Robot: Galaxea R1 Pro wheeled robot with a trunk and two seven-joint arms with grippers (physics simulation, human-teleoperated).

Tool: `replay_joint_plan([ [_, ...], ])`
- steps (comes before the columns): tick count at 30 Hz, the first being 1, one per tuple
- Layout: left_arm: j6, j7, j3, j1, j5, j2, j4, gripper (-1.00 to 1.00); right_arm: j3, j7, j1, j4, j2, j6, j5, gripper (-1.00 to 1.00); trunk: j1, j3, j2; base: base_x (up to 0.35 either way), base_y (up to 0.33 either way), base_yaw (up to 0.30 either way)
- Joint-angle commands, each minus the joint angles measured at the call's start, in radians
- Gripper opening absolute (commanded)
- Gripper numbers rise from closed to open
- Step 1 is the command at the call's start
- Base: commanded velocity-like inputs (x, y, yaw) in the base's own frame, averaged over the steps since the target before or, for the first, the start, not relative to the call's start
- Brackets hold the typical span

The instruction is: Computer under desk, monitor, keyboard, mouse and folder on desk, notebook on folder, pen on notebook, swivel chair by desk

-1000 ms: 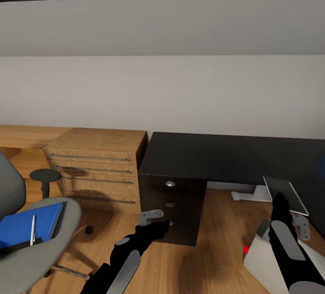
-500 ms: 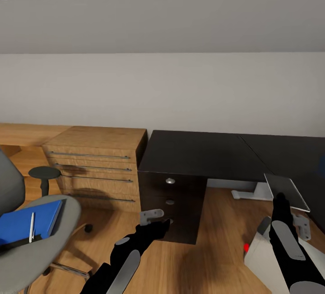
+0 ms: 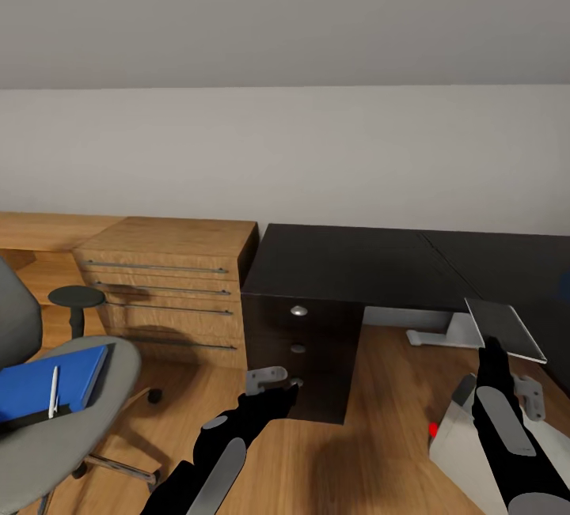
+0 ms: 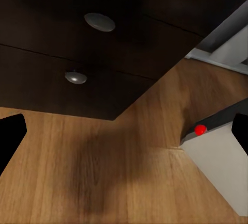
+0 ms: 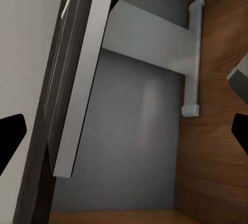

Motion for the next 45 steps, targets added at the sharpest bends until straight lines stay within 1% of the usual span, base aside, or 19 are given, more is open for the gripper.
replay_joint_plan([
  [1, 0.002, 0.009, -0.001, -0.001, 0.011, 0.0, -0.001, 1.0, 0.001, -0.002, 0.0, -0.001, 0.0, -0.005, -0.008, 1.0, 0.0, -0.001, 0.0, 0.0, 0.0, 0.0],
  [10, 0.001, 0.008, -0.001, 0.0, 0.011, 0.001, 0.002, 1.0, 0.002, -0.002, 0.0, -0.002, 0.0, -0.005, -0.008, 1.0, 0.0, -0.001, 0.0, 0.001, 0.0, 0.0],
  [18, 0.0, 0.008, -0.001, -0.001, 0.011, 0.001, 0.003, 1.0, 0.002, -0.002, 0.0, -0.002, 0.0, -0.005, -0.007, 1.0, 0.0, -0.001, 0.0, 0.118, 0.03, 0.0],
  [45, 0.001, 0.01, -0.001, -0.001, 0.012, 0.002, 0.006, 1.0, 0.008, -0.001, 0.0, -0.002, 0.001, -0.007, -0.003, 1.0, 0.0, -0.001, 0.0, 0.036, 0.002, 0.0],
])
